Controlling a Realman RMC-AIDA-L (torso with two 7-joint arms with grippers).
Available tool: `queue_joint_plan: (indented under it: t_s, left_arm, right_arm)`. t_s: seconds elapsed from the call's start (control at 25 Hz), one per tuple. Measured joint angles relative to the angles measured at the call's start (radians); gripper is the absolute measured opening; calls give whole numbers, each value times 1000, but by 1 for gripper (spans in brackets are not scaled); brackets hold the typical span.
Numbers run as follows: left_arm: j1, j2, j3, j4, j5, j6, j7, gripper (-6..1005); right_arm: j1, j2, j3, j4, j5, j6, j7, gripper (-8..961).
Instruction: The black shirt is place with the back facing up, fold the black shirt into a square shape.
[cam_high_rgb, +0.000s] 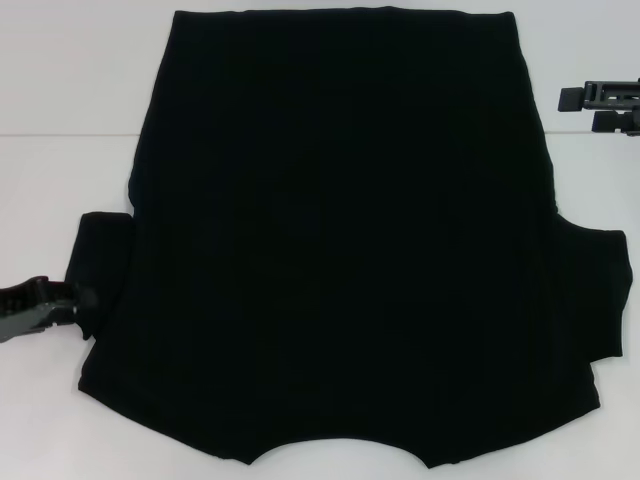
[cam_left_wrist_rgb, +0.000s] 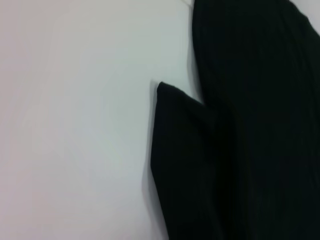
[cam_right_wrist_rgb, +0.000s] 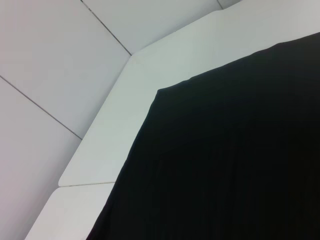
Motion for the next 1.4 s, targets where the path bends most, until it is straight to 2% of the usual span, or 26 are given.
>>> queue_joint_plan:
  t_s: [0.2, 0.52, 0.76, 0.96, 1.16, 1.4]
  left_arm:
    - [-9, -1, 24, -12, 17, -2, -10, 442]
    - [-24, -4, 39, -6, 38, -5, -47, 272]
    - [-23, -3, 34, -4, 39, -5, -59, 81]
    - [-18, 1, 27, 14, 30, 25, -60, 16]
    - [-21, 10, -7, 72, 29, 93, -60, 16]
    - [-39, 33, -9, 128, 57, 120, -83, 15]
  right_arm:
    - [0, 0, 1, 0, 0, -2, 0, 928]
    - [-6, 0, 4, -3, 1, -2, 0, 927]
    - [-9, 0, 4, 1, 0, -2, -3, 927]
    - [-9, 0, 4, 0, -1, -2, -3, 927]
    - [-9, 0, 3, -4, 0, -3, 0, 928]
    - [-9, 0, 3, -5, 3, -8, 0, 928]
